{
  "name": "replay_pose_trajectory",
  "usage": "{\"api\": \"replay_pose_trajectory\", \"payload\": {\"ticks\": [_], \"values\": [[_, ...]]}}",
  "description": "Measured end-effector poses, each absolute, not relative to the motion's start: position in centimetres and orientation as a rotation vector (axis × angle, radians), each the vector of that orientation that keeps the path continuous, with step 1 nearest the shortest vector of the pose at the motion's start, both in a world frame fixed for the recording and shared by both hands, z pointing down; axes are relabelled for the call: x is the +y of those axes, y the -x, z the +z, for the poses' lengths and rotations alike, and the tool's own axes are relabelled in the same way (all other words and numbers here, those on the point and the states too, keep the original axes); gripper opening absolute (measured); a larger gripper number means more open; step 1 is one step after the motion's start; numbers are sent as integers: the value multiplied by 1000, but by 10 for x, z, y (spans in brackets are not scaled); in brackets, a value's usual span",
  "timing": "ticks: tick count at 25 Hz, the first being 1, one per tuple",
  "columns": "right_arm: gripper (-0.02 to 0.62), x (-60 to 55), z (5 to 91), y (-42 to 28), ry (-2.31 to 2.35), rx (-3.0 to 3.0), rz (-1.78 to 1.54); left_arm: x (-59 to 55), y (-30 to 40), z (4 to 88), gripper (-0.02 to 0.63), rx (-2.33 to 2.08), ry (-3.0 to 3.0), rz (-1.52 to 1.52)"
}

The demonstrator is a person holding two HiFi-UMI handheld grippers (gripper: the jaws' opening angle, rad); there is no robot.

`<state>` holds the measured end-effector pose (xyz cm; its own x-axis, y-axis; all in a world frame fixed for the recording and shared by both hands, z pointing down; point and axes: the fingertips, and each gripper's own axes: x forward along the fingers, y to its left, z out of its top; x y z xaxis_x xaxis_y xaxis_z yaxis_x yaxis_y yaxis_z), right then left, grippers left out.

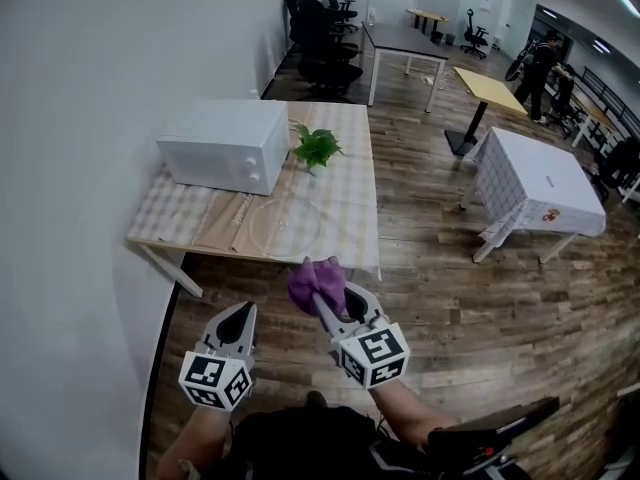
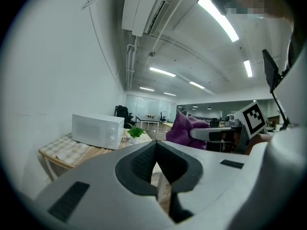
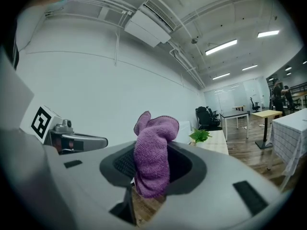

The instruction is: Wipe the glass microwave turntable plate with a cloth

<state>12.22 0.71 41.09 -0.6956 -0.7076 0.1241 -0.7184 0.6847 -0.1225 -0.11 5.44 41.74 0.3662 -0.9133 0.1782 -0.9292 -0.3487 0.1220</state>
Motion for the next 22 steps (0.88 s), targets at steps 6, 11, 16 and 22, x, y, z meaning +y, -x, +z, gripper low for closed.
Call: {"api": "replay_pose_trajectory", "payload": {"ticks": [6, 11, 16, 22], "values": [[144, -6, 412, -125, -1155, -2836, 233, 41, -4, 420, 3, -1663, -2406, 143], [144, -23, 412, -120, -1166, -2828, 224, 23, -1, 421, 3, -1643, -2409, 127], [144, -44, 413, -111, -1215, -2793, 234, 2, 9, 416, 3, -1631, -2445, 116], [144, -67, 410, -88, -1246, -2769, 223, -27, 32, 413, 2, -1600, -2465, 86]]}}
